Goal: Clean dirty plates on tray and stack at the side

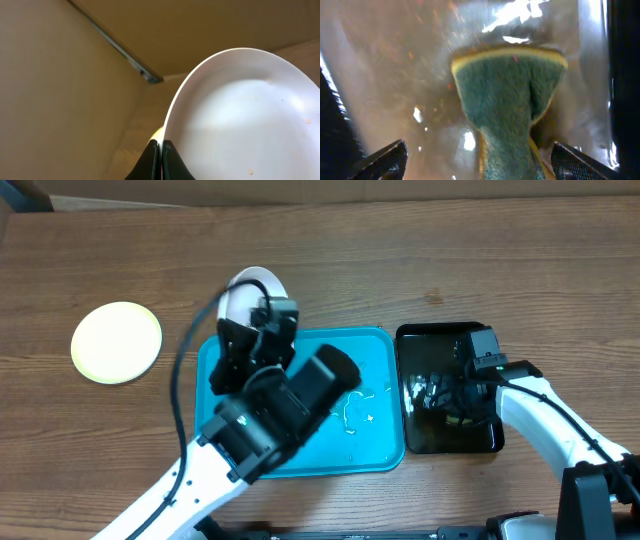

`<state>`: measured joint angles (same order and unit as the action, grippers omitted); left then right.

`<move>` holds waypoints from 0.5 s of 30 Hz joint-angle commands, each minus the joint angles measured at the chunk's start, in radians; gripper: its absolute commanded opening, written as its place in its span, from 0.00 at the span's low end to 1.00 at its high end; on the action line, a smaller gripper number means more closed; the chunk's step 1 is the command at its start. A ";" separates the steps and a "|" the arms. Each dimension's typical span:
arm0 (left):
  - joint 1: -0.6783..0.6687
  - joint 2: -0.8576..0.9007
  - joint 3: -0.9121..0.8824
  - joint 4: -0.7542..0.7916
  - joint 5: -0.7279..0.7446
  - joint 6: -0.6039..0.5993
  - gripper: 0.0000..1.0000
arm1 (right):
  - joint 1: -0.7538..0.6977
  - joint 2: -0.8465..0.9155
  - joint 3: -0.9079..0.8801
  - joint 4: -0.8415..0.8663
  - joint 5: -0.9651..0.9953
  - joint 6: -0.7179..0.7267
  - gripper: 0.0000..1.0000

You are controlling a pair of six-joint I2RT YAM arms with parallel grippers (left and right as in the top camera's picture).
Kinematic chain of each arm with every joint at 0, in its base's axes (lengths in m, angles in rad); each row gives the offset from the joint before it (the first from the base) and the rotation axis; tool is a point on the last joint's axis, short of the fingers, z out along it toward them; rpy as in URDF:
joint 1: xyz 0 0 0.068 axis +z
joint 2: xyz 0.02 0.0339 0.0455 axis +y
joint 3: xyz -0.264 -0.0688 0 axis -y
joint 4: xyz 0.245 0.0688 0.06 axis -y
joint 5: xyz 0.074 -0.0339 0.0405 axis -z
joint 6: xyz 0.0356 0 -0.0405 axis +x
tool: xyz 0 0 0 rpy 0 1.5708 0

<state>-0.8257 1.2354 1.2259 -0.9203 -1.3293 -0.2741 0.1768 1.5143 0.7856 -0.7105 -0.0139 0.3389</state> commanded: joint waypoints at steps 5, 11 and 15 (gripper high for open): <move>0.470 -0.001 0.006 0.025 0.612 -0.093 0.04 | -0.004 -0.003 0.214 -0.156 0.013 -0.027 1.00; 1.020 0.028 0.006 0.085 1.086 -0.093 0.04 | -0.004 -0.003 0.268 -0.216 0.013 -0.033 1.00; 1.305 0.112 0.006 0.117 1.262 -0.113 0.04 | -0.004 -0.003 0.267 -0.214 0.013 -0.033 1.00</move>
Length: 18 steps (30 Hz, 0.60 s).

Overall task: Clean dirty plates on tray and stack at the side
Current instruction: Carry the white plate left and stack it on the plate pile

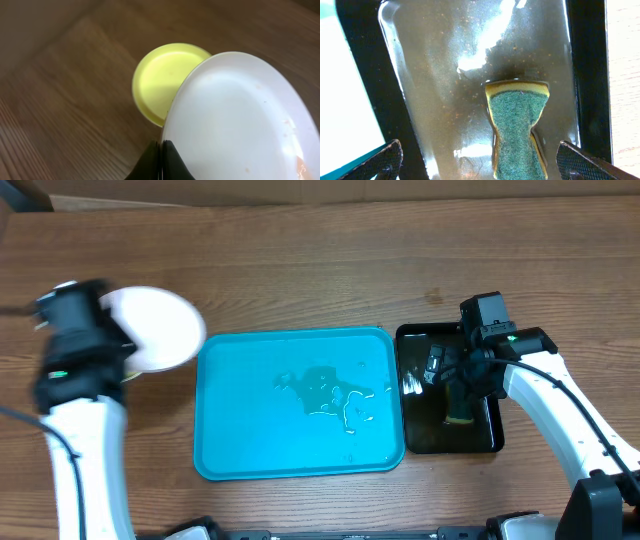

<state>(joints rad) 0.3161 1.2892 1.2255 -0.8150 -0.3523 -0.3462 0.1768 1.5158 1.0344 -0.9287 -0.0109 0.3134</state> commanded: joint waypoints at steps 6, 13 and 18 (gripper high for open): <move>0.361 0.251 0.007 0.103 0.362 -0.073 0.04 | -0.004 -0.005 0.019 0.002 0.010 -0.007 1.00; 0.384 0.389 0.007 0.239 0.383 -0.069 0.04 | -0.004 -0.005 0.019 -0.005 0.010 -0.007 1.00; 0.384 0.439 0.007 0.306 0.383 -0.069 0.36 | -0.004 -0.005 0.019 -0.004 0.010 -0.007 1.00</move>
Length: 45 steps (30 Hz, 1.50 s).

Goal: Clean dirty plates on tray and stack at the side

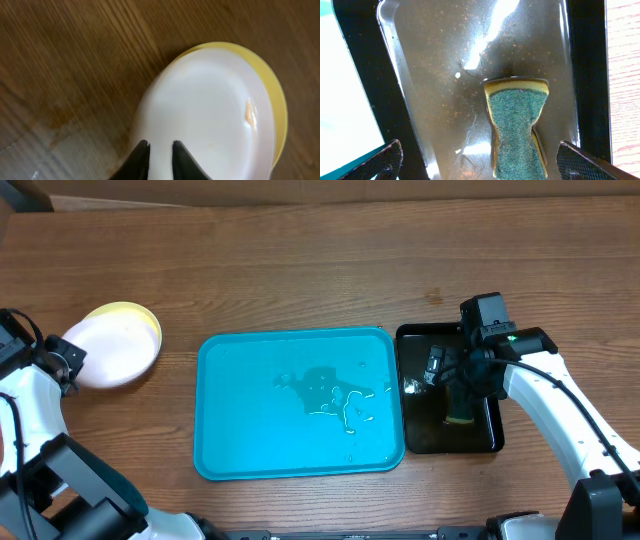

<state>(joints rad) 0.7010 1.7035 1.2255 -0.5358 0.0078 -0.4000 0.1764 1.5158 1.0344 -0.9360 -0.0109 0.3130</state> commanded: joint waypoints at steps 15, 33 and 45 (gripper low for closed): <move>-0.089 -0.247 0.026 -0.051 0.589 -0.014 1.00 | -0.008 -0.165 0.166 -0.067 -0.058 -0.007 1.00; -0.370 -0.392 0.026 -0.197 0.587 0.015 1.00 | -0.008 -0.177 0.165 -0.068 -0.058 -0.007 1.00; -0.370 -0.389 0.026 -0.197 0.587 0.015 1.00 | -0.008 -0.441 0.161 -0.016 -0.003 -0.008 1.00</move>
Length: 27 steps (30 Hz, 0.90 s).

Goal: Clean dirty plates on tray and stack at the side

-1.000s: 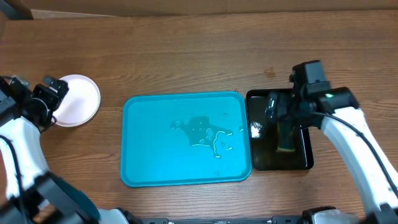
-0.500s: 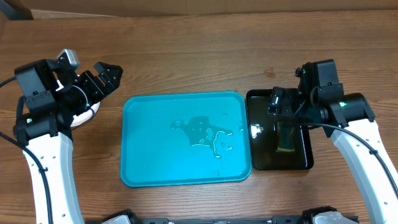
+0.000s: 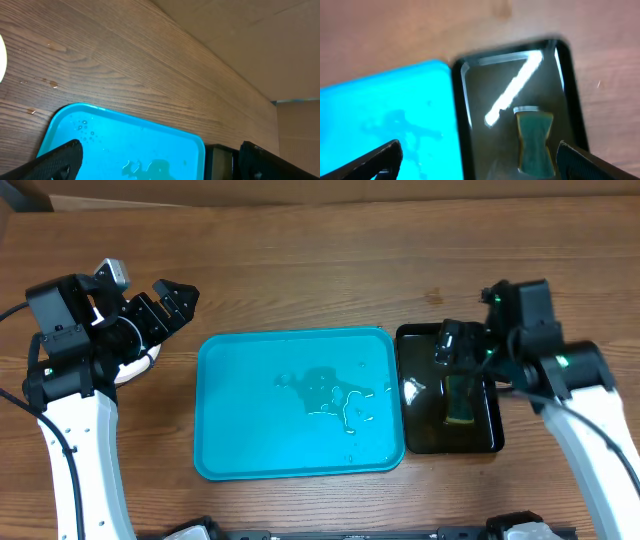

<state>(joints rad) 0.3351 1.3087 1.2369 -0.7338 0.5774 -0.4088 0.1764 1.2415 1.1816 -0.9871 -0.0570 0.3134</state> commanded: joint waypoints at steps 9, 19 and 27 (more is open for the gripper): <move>-0.004 0.006 0.014 0.001 0.018 0.024 1.00 | -0.010 -0.790 -0.156 0.457 0.056 -0.227 1.00; -0.004 0.006 0.014 0.001 0.018 0.024 1.00 | -0.033 -1.186 -0.706 1.011 0.013 -0.201 1.00; -0.004 0.006 0.014 0.001 0.017 0.024 1.00 | -0.047 -1.221 -0.936 1.049 -0.041 -0.198 1.00</move>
<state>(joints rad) 0.3351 1.3113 1.2369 -0.7338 0.5770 -0.4088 0.1379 0.0555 0.2916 0.0391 -0.0784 0.1081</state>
